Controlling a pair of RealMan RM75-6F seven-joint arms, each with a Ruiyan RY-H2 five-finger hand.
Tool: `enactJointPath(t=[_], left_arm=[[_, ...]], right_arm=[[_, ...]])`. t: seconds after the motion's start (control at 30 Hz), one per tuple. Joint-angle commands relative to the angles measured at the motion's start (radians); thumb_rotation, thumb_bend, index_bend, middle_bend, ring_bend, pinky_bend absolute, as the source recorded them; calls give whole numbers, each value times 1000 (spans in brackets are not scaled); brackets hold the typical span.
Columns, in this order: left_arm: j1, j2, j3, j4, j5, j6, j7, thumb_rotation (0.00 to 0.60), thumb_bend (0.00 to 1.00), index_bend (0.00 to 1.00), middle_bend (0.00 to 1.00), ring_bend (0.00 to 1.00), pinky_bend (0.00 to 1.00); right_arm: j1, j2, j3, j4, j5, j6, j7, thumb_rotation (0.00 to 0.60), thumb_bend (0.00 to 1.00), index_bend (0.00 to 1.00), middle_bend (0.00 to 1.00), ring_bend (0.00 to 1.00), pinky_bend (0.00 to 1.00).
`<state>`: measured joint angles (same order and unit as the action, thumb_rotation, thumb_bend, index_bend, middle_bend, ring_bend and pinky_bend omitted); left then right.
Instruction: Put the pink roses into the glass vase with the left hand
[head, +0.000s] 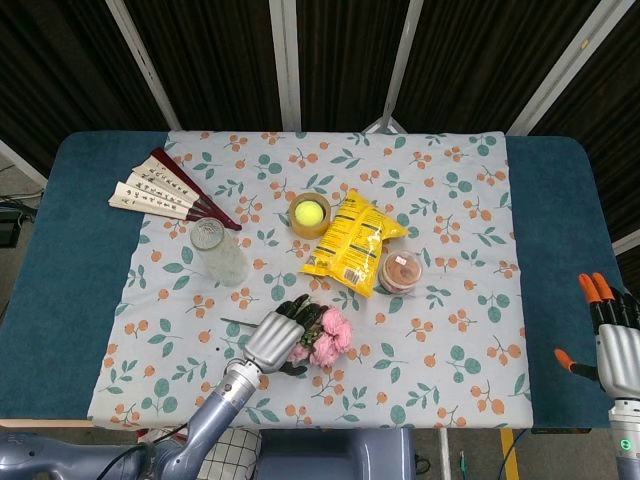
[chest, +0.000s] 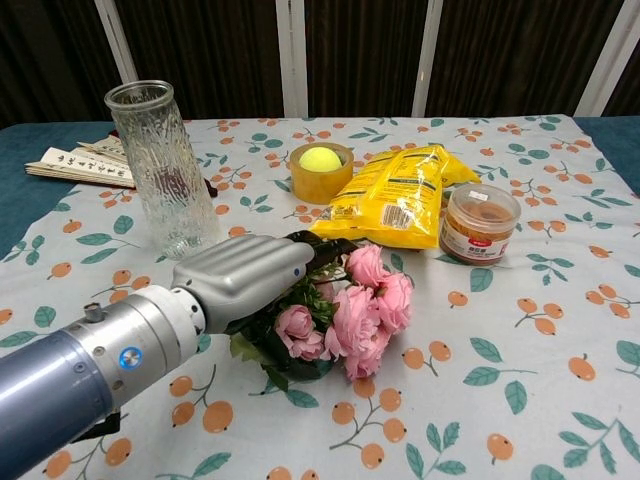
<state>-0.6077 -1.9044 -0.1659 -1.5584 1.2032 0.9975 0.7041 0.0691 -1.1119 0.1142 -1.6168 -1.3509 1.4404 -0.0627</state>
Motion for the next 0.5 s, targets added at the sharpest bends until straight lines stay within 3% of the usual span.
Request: enactJointPath(t=[0.03, 0.2, 0.33, 0.5], left_arm=[[-18, -42, -7, 56, -9, 20, 27, 600, 126, 143, 184, 107, 231], [-43, -95, -8, 145, 27, 56, 47, 600, 245, 264, 301, 195, 316], [-64, -124, -2, 206, 45, 70, 85, 600, 265, 349, 383, 227, 339], [-75, -135, -6, 218, 101, 111, 42, 600, 303, 442, 463, 284, 360]], right_arm=[[0, 1, 3, 4, 6, -4, 8, 600, 116, 0, 0, 0, 0], [0, 2, 4, 9, 0, -2, 22, 600, 116, 0, 0, 0, 0], [-2, 0, 6, 10, -4, 5, 35, 600, 116, 0, 0, 0, 0], [-6, -5, 11, 16, -8, 22, 43, 600, 117, 0, 0, 0, 0]])
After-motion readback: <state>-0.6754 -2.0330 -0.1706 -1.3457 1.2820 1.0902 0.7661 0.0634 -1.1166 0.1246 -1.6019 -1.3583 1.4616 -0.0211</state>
